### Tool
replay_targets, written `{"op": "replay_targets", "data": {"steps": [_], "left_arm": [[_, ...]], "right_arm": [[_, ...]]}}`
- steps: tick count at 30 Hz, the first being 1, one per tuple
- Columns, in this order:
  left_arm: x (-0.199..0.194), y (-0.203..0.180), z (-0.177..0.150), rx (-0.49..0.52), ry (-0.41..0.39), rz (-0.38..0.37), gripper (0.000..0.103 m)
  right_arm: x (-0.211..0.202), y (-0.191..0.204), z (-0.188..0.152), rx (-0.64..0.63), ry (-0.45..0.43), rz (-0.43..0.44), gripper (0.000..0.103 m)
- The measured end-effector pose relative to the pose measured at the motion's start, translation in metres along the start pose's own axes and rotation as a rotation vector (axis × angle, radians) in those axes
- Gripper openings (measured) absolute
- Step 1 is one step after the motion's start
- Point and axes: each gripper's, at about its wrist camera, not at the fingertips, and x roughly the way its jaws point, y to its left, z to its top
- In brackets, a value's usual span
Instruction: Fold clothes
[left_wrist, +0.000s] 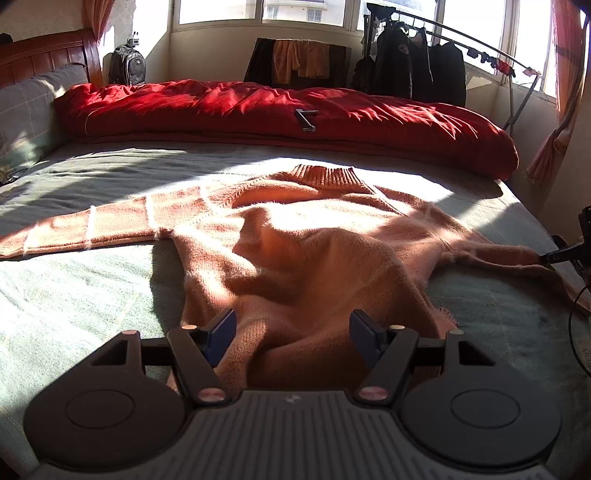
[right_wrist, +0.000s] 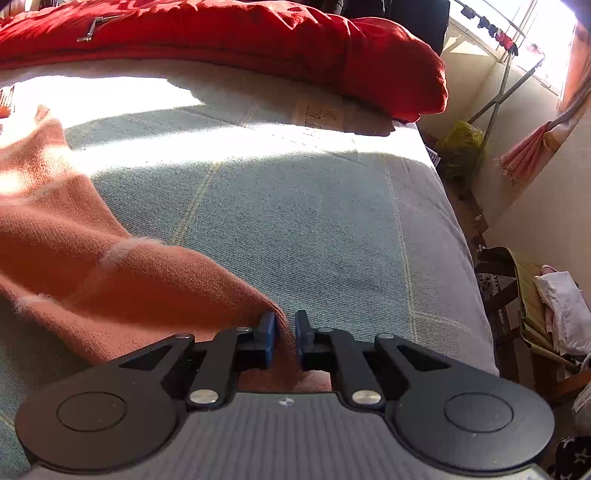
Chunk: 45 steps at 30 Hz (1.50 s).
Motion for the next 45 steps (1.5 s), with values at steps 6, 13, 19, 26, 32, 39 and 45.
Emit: {"op": "replay_targets", "data": {"steps": [6, 13, 19, 26, 32, 39, 45], "left_arm": [[-0.003, 0.001, -0.009, -0.037, 0.002, 0.008, 0.070], [-0.018, -0.006, -0.017, -0.033, 0.006, 0.038, 0.070], [-0.027, 0.003, -0.026, -0.067, 0.017, 0.098, 0.072], [-0.036, -0.005, -0.025, -0.061, 0.006, 0.112, 0.072], [-0.037, -0.001, -0.023, -0.050, 0.017, 0.121, 0.072], [-0.022, -0.003, -0.006, -0.007, -0.012, 0.052, 0.072], [0.000, 0.002, 0.012, 0.006, -0.032, -0.033, 0.072]], "right_arm": [[-0.035, -0.003, 0.040, 0.102, -0.189, 0.256, 0.041], [0.023, 0.081, 0.077, -0.032, -0.139, 0.488, 0.042], [0.034, 0.109, 0.072, -0.074, -0.124, 0.495, 0.010], [0.025, 0.110, 0.097, -0.102, -0.166, 0.408, 0.010], [0.053, 0.110, 0.099, -0.003, -0.133, 0.378, 0.016], [-0.001, 0.045, 0.054, 0.205, -0.182, 0.380, 0.034], [-0.053, -0.029, -0.029, 0.532, -0.181, 0.392, 0.043]]}}
